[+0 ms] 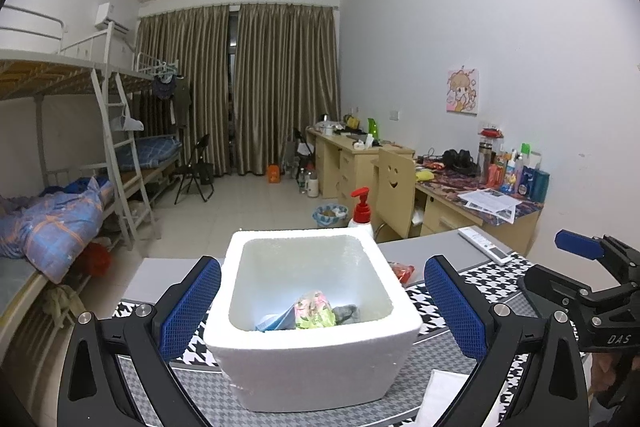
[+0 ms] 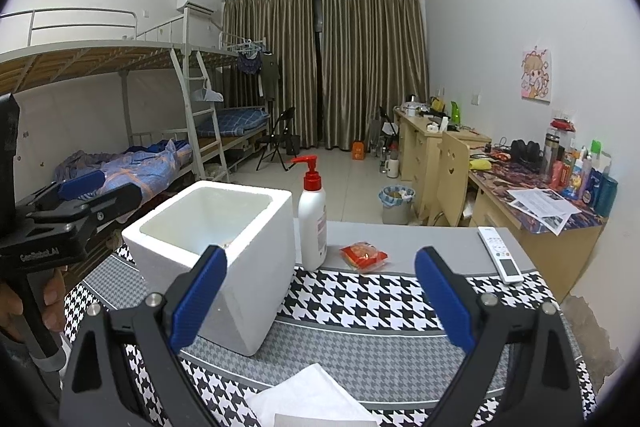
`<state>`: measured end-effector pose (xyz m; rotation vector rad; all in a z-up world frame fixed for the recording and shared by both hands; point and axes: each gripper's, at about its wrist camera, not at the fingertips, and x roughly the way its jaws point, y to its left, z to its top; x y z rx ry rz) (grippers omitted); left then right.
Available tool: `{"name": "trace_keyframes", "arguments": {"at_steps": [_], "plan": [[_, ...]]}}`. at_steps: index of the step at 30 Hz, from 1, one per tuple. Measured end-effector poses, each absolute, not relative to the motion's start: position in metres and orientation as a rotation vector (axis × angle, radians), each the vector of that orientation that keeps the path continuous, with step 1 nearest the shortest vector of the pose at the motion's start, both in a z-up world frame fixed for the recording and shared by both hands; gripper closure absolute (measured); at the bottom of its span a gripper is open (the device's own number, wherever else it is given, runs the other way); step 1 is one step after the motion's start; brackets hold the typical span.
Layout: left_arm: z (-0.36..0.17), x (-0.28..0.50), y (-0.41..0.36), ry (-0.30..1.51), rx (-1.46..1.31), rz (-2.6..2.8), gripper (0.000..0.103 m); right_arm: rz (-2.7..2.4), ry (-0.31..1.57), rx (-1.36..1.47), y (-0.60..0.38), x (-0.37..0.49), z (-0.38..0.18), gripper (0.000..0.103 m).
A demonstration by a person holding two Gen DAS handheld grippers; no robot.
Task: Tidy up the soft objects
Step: 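Withdraw both grippers from the foam box toward the white tissue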
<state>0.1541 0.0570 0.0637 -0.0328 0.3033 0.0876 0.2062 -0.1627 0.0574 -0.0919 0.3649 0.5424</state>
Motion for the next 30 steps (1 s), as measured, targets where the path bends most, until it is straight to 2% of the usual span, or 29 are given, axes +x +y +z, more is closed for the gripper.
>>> {"name": "trace_keyframes", "arguments": {"at_steps": [30], "plan": [[0.053, 0.111, 0.033, 0.295, -0.012, 0.005, 0.001, 0.532, 0.340, -0.104, -0.186, 0.174, 0.043, 0.006]]}}
